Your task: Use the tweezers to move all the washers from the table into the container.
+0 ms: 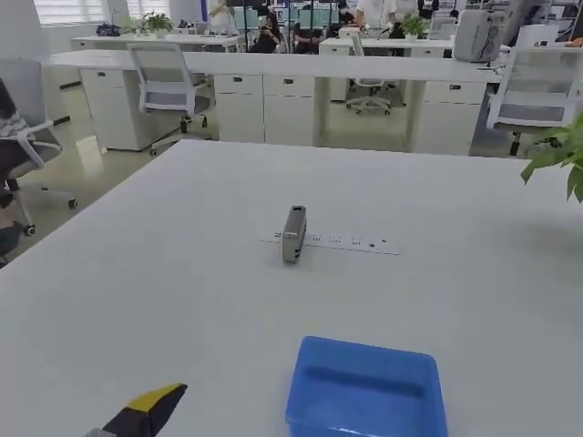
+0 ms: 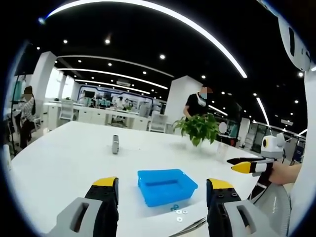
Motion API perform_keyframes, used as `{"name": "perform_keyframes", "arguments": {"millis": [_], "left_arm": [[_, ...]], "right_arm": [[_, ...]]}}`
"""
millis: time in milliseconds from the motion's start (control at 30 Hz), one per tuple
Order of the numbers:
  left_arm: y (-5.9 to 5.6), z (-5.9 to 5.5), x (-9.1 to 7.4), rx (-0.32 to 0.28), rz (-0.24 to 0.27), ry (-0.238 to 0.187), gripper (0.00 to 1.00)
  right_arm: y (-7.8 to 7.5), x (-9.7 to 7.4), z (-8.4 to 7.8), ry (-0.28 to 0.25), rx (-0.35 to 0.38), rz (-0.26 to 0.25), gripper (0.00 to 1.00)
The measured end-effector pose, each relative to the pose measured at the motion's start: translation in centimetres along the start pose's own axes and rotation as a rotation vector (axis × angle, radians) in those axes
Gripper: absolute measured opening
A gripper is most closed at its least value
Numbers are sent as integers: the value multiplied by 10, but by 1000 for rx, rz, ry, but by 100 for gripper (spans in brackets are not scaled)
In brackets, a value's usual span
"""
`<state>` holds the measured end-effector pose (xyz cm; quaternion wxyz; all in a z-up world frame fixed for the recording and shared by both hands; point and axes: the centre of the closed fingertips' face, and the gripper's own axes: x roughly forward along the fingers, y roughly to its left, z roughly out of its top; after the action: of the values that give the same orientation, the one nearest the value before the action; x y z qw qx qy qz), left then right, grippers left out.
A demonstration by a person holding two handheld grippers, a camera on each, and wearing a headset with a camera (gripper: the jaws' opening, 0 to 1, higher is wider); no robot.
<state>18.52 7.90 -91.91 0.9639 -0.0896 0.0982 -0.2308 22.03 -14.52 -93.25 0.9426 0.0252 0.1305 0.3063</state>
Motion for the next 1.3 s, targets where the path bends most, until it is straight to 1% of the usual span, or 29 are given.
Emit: {"name": "perform_keyframes", "arguments": {"millis": [233,300,333,367,400,467,500,533,567,600,633,667,700,733,767,800,833,900,967,1000,1033,1067,1133,1167,1200,1267,1300], "left_arm": [[-2,-2,0,-3,-12,10,72],[-1,-3,0,-10,-15,13,72],[-1,-3,0,-13,-18,17,71],[-2,-5,0,-15,-29,30,70],[-2,-11,0,-2,-40,65,68],[-1,-18,1,42,-45,104,64],[-1,-24,1,62,-51,143,63],[-1,-28,2,72,-62,166,62],[-3,-34,3,83,-84,202,61],[-5,-38,4,80,-105,224,59],[-8,-44,5,68,-134,263,58],[-9,-49,6,71,-151,292,57],[-10,-56,7,98,-175,336,54],[-10,-59,8,111,-183,353,52],[-12,-64,9,151,-213,393,50],[-16,-68,11,185,-255,426,47],[-17,-70,11,195,-270,437,46],[-22,-77,13,228,-340,495,42],[-23,-79,15,255,-373,518,38],[-25,-81,16,266,-395,538,35],[-25,-82,18,268,-403,547,34],[-26,-85,19,276,-425,568,33],[-28,-90,20,287,-446,597,32],[-29,-95,21,300,-465,616,32],[-30,-98,21,310,-471,627,32],[-32,-106,20,336,-503,673,31],[-32,-111,20,361,-513,696,31]], "right_arm": [[-2,3,-2,2,10,-9,70],[-3,4,-4,13,-9,-16,73],[-3,5,-6,24,-20,-11,74],[-1,6,-9,43,-38,-1,73],[1,7,-10,53,-59,1,71],[3,8,-13,68,-67,9,71],[4,10,-15,76,-74,13,71],[5,11,-16,86,-82,17,70],[6,13,-21,111,-89,27,69],[6,14,-23,124,-95,29,67],[7,16,-27,141,-104,36,66],[7,17,-31,165,-108,37,65],[8,19,-35,188,-121,48,64],[10,20,-35,192,-128,55,63],[14,21,-35,206,-146,69,60],[16,22,-36,215,-157,75,57],[19,23,-36,219,-173,89,55],[23,26,-37,227,-184,110,52],[27,27,-37,234,-197,128,48],[29,27,-38,241,-205,137,47],[31,27,-39,242,-210,143,45],[33,27,-40,248,-215,156,44],[36,27,-44,260,-217,172,41],[39,27,-47,271,-220,189,39],[41,27,-50,284,-222,205,39],[45,27,-57,311,-247,227,37],[48,26,-62,337,-269,245,37]]}}
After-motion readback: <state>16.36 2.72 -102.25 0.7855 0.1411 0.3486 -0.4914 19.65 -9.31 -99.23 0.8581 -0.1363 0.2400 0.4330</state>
